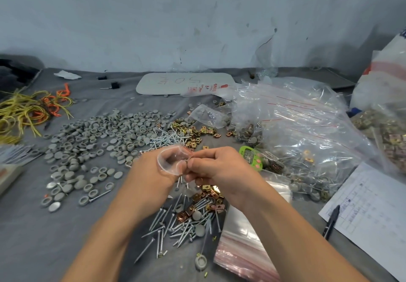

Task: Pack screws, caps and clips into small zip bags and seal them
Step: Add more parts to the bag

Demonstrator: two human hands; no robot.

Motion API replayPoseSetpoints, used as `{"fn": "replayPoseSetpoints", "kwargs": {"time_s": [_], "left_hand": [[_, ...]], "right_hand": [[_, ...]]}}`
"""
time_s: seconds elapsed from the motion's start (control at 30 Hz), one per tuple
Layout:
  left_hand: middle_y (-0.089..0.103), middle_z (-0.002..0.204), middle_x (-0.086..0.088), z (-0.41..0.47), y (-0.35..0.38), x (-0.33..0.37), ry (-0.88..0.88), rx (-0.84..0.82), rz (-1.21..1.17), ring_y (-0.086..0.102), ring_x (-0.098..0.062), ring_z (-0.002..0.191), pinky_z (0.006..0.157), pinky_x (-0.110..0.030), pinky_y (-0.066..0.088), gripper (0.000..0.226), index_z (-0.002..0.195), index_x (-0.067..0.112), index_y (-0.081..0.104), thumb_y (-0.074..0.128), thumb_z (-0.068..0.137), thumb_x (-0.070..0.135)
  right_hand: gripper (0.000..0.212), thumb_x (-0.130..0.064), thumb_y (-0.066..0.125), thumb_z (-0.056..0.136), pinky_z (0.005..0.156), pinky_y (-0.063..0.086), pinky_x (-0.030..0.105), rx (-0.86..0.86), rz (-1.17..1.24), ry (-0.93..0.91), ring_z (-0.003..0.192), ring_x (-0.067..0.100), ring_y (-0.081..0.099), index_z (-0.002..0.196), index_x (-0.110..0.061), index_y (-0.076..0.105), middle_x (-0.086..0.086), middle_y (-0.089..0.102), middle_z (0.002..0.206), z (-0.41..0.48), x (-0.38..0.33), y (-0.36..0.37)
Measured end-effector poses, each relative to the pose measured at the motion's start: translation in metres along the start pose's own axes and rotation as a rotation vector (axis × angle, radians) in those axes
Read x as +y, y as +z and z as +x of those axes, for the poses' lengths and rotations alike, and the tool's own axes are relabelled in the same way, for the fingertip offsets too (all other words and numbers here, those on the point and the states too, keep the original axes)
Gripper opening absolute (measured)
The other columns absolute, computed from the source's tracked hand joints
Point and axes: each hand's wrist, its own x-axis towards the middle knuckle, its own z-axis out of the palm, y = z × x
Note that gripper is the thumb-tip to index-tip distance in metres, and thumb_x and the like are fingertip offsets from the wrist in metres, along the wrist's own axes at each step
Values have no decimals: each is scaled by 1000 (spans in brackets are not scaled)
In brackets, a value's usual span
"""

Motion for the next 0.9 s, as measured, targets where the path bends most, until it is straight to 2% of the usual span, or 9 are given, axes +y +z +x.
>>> {"fn": "replayPoseSetpoints", "kwargs": {"time_s": [0.1, 0.27, 0.43, 0.57, 0.63, 0.73, 0.83, 0.9], "left_hand": [[76, 93, 16, 2, 2, -1, -15, -17, 3, 71, -8, 90, 83, -44, 56, 11, 94, 36, 74, 70, 96, 26], [74, 88, 22, -2, 1, -4, -19, 80, 15, 69, 0, 83, 77, -34, 55, 14, 86, 39, 73, 76, 91, 26], [75, 91, 17, -3, -4, -6, -29, 64, -8, 69, -4, 87, 81, -37, 55, 7, 89, 34, 72, 76, 90, 28], [73, 92, 19, -3, -7, -7, 23, 32, 16, 67, -1, 87, 72, -22, 49, 7, 89, 36, 69, 73, 93, 32], [73, 92, 15, -4, -8, -7, 32, -8, -19, 68, -6, 87, 77, -32, 53, 8, 91, 33, 68, 69, 96, 39], [71, 89, 5, -8, -10, -4, 47, -59, -62, 67, -22, 86, 79, -53, 52, 26, 93, 26, 64, 60, 94, 52], [65, 80, -1, -11, -12, -4, 63, -66, -61, 60, -29, 77, 73, -57, 50, 44, 87, 19, 60, 53, 92, 62], [64, 77, -2, -12, -13, -3, 52, -44, -54, 59, -28, 74, 70, -56, 50, 45, 85, 18, 59, 54, 91, 62]], "right_hand": [[5, 1, 73, 90, 61, 56, 22, 15, 10, 6, 64, 13, 70, 89, -2, 77, 10, 78, 81, 2, 3, 2], [5, 3, 75, 88, 59, 58, 22, 25, 24, -31, 64, 14, 72, 86, -2, 75, 12, 78, 79, 3, 4, 7], [9, 5, 77, 86, 58, 58, 23, 58, 28, -70, 62, 16, 73, 94, 5, 73, 14, 78, 77, 1, 4, 12], [7, 6, 77, 85, 58, 57, 22, 76, -1, -98, 62, 16, 73, 91, 3, 75, 14, 78, 75, 0, 3, 13], [6, 5, 77, 85, 58, 58, 23, 78, -7, -97, 63, 17, 73, 88, 1, 75, 15, 78, 77, -1, 4, 13], [6, 5, 76, 87, 59, 58, 23, 48, 25, -48, 64, 18, 74, 87, -1, 74, 16, 77, 78, -2, 4, 12], [10, 9, 73, 87, 60, 58, 22, 21, 122, 11, 64, 18, 74, 91, 0, 72, 16, 76, 78, -2, 0, 10], [15, 13, 72, 85, 59, 59, 23, 46, 164, 4, 63, 19, 74, 90, -1, 71, 15, 75, 75, -2, -2, 9]]}}
